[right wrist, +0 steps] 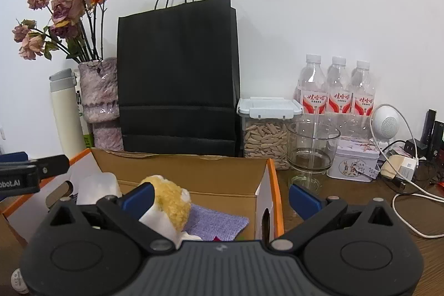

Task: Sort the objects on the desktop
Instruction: 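Withdraw both tools and move the right tool to the small orange item, then grasp the small orange item with the right tool while the left tool grasps the black USB cable, then carry the orange item and USB cable into the box and open both tools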

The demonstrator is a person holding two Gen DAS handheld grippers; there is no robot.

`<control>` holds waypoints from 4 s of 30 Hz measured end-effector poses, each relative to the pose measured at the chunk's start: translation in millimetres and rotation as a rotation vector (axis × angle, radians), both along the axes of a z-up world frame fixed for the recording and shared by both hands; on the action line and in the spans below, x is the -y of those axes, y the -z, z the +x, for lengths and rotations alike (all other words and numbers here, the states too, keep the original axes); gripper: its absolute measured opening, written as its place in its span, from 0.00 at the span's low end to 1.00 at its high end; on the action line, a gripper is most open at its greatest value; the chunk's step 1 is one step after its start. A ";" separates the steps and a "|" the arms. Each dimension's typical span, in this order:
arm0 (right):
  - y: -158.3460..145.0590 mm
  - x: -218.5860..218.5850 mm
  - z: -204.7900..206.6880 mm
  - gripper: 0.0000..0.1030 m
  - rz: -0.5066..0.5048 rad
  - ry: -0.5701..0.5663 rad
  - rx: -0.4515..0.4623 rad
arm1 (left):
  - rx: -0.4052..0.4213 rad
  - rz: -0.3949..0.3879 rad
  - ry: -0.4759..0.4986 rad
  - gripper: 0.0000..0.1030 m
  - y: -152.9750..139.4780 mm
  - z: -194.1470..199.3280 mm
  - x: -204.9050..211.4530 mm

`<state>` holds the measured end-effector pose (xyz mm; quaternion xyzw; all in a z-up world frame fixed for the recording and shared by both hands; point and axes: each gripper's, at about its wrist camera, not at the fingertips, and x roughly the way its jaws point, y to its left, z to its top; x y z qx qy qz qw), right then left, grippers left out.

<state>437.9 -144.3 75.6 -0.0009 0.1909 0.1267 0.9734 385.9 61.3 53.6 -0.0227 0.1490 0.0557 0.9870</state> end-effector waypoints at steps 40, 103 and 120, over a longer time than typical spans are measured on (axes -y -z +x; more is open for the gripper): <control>28.6 51.2 -142.4 1.00 -0.082 0.018 -0.112 | -0.142 0.019 0.075 1.00 26.2 -123.7 34.3; 51.6 77.1 -121.4 0.11 -0.057 -0.160 -0.216 | -0.380 0.001 0.172 0.15 75.7 -77.6 131.4; 39.7 57.0 -142.4 0.11 0.002 -0.150 -0.166 | -0.225 -0.069 0.180 0.15 40.8 -116.1 110.6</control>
